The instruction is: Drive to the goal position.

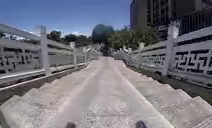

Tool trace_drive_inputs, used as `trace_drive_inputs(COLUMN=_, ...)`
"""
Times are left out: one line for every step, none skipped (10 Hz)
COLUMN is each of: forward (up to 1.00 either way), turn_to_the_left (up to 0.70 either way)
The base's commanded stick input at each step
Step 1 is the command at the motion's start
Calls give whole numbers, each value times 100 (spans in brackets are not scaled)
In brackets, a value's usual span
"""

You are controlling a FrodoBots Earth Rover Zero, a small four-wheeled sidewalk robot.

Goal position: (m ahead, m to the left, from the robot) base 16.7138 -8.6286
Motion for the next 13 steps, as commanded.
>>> trace_drive_inputs(forward=45, turn_to_the_left=0)
trace_drive_inputs(forward=45, turn_to_the_left=0)
trace_drive_inputs(forward=45, turn_to_the_left=0)
trace_drive_inputs(forward=45, turn_to_the_left=0)
trace_drive_inputs(forward=45, turn_to_the_left=0)
trace_drive_inputs(forward=45, turn_to_the_left=0)
trace_drive_inputs(forward=57, turn_to_the_left=0)
trace_drive_inputs(forward=70, turn_to_the_left=0)
trace_drive_inputs(forward=70, turn_to_the_left=0)
trace_drive_inputs(forward=70, turn_to_the_left=0)
trace_drive_inputs(forward=70, turn_to_the_left=0)
trace_drive_inputs(forward=70, turn_to_the_left=0)
trace_drive_inputs(forward=70, turn_to_the_left=0)
